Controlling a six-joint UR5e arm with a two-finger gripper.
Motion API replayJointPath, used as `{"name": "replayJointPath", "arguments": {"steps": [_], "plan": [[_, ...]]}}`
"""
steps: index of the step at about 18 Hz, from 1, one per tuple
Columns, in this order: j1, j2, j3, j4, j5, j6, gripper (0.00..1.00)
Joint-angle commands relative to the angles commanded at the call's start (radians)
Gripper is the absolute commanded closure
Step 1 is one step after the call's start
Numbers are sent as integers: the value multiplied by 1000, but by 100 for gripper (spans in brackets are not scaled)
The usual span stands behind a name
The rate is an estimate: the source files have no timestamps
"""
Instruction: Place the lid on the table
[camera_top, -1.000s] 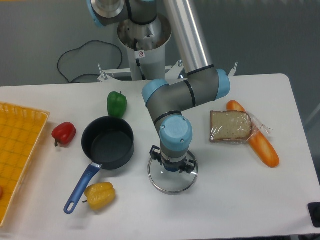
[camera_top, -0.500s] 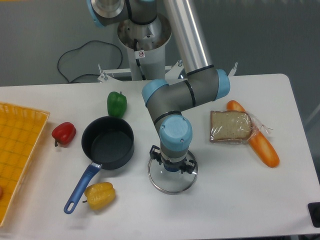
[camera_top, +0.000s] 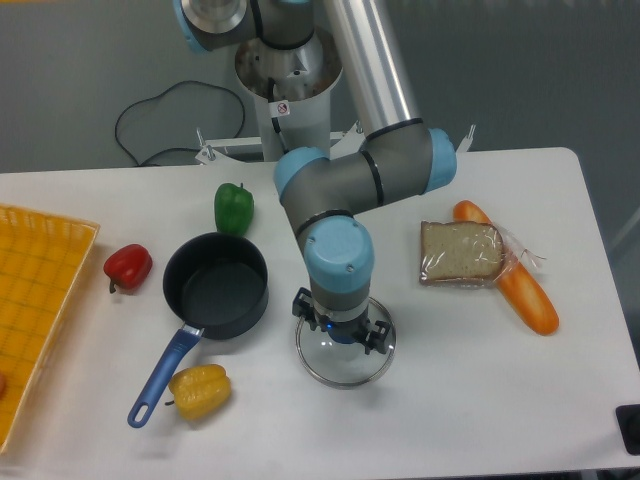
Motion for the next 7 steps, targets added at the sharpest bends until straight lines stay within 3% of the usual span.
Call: {"name": "replayJointPath", "arguments": {"steps": [7], "plan": [[-51, 80, -11, -9, 0, 8, 0]]}}
